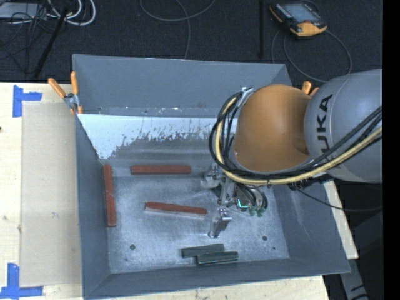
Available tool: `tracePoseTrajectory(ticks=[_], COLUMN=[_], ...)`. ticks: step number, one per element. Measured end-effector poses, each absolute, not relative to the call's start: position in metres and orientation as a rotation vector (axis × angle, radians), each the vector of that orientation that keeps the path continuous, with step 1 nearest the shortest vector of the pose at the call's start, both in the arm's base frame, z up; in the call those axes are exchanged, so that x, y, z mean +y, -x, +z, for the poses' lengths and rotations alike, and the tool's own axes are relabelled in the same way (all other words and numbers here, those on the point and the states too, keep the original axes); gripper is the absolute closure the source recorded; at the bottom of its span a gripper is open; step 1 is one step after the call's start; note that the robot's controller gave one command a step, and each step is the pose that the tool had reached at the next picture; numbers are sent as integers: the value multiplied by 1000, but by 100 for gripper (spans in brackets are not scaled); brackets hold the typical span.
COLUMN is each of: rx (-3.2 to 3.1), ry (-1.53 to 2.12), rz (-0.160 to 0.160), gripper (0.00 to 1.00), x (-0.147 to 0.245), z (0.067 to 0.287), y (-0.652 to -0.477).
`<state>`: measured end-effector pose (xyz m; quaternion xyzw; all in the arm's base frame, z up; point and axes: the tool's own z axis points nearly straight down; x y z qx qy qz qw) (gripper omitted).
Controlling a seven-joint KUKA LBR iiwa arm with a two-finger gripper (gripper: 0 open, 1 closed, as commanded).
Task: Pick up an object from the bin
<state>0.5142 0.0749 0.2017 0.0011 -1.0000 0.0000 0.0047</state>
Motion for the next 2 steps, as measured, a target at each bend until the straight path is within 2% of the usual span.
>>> tracePoseTrajectory(ticks=[1, 2], rx=[-3140, -3147], ry=[0, -17], rz=[-1, -1], gripper=[0, 0], x=[75, 63], z=[205, 151], y=[-516, -536])
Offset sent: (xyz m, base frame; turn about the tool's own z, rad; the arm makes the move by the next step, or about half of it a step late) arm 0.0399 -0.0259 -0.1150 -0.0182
